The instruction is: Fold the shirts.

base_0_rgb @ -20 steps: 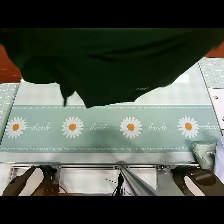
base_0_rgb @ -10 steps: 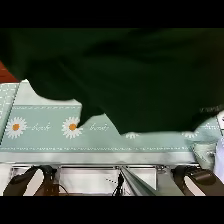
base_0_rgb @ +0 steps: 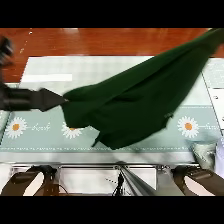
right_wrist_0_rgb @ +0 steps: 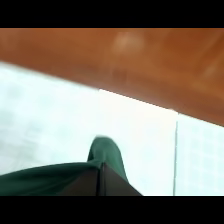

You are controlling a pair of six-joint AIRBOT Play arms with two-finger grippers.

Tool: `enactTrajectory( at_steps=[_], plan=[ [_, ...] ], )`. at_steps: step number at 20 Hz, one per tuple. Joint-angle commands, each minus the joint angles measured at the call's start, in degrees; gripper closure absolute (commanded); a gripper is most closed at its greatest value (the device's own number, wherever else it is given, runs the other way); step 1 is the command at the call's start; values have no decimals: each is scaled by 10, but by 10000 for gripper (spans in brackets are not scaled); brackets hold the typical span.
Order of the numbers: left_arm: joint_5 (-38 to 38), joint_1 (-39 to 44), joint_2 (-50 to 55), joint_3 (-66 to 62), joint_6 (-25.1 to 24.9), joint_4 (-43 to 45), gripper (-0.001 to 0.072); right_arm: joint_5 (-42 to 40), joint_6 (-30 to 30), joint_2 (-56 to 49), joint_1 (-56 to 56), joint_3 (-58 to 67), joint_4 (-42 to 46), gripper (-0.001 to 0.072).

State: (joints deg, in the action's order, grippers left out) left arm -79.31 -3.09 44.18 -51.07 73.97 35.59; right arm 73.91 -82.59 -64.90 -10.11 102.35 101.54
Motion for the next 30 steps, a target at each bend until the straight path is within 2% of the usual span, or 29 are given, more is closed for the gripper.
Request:
enactTrajectory(
  at_steps=[1,3,5,7,10,13,14,15,16,18,20,21,22,25,27,30],
  plan=[
    [123,11,15,145,2,24,690,-91,44,-131,0,1,-23,679],
    [139,11,42,184,0,24,690,-138,6,-196,0,1,-46,679],
    [140,11,72,204,-28,24,690,-149,-38,-248,0,1,-73,679],
    [143,11,103,207,-50,24,690,-139,-42,-296,0,1,-134,679],
    [172,11,146,207,-50,24,689,-116,-42,-345,0,1,-203,678],
    [189,11,181,206,-50,24,689,-108,-42,-359,0,1,-210,674],
    [189,11,189,206,-54,24,689,-106,-41,-351,3,1,-209,594],
    [189,11,195,206,-54,24,690,-99,-37,-339,6,1,-210,421],
    [189,11,197,206,-54,24,689,-89,-21,-321,12,1,-211,294],
    [189,11,197,206,-59,24,690,-49,11,-275,32,1,-194,284],
    [189,11,197,206,-64,24,689,1,3,-234,58,1,-121,288],
    [189,11,197,206,-65,24,690,29,-8,-220,75,1,-90,316],
    [189,9,197,206,-65,24,689,59,-23,-210,96,0,-83,321],
    [189,0,197,189,-65,12,690,132,-23,-198,152,-35,-177,319],
    [189,-7,197,161,-70,-28,689,143,-21,-191,161,-77,-225,319],
    [216,-5,197,129,-90,-69,690,139,-21,-186,141,-114,-252,319]
  ],
)
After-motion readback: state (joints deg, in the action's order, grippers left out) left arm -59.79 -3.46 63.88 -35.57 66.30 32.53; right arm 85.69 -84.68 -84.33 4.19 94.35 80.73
